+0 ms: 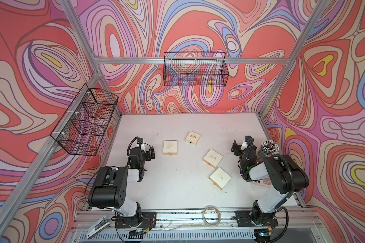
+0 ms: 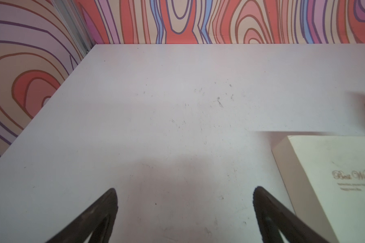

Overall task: Take out the earrings from the drawer-style jewelry box
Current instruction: Move the jewelry box to the center of the board.

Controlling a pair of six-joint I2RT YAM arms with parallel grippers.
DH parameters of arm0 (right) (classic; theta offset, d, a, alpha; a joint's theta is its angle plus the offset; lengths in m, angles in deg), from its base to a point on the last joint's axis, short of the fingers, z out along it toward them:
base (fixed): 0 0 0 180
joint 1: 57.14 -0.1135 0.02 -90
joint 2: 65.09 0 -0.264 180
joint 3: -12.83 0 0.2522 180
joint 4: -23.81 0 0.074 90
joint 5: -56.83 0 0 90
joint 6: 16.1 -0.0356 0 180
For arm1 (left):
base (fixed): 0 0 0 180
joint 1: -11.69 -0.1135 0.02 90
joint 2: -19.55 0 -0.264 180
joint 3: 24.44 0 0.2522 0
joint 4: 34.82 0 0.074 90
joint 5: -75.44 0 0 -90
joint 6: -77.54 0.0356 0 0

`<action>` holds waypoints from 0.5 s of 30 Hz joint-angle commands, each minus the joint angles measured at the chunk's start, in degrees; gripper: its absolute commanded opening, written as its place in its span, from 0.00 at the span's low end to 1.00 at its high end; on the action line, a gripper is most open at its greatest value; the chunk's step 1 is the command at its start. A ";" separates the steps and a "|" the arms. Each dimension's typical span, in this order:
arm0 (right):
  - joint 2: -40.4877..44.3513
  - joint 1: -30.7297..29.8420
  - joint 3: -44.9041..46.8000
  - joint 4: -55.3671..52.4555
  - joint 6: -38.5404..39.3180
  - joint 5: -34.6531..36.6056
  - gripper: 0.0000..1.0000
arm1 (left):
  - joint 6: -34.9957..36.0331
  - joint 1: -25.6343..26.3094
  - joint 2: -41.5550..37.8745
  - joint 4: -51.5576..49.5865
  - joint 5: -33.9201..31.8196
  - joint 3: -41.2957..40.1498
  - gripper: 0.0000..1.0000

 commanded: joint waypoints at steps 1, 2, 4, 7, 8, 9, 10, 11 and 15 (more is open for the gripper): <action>0.12 0.34 -0.36 0.71 -0.16 0.08 0.98 | -1.01 -0.08 -0.58 2.93 -2.80 -0.73 1.00; 0.23 0.85 -0.70 -0.17 -0.72 -0.88 0.98 | -1.92 -0.01 -1.58 3.91 -4.96 -1.66 1.00; 2.79 0.92 -1.16 -2.62 -1.41 2.75 0.98 | -3.77 -0.01 -6.56 1.32 -9.81 -2.55 1.00; 10.37 0.93 -7.32 -22.15 -2.91 3.36 0.98 | -4.43 0.57 -15.77 -9.32 -12.07 -1.43 1.00; 11.15 0.91 -10.36 -28.20 -3.79 3.86 0.98 | -4.55 1.93 -17.23 -11.63 -14.59 -0.67 1.00; 11.44 0.98 -12.93 -32.79 -4.24 3.40 0.98 | -5.53 3.40 -18.21 -13.40 -19.20 0.03 1.00; 11.69 0.91 -15.38 -36.25 -5.28 2.61 0.98 | -7.00 4.82 -19.18 -15.74 -23.17 0.85 1.00; 11.93 0.90 -17.12 -39.45 -6.97 2.31 0.98 | -8.18 5.37 -20.10 -18.24 -25.08 1.75 1.00; 14.14 0.95 -23.81 -49.95 -12.18 -3.70 0.98 | -22.96 5.71 -25.91 -35.16 -30.15 5.69 1.00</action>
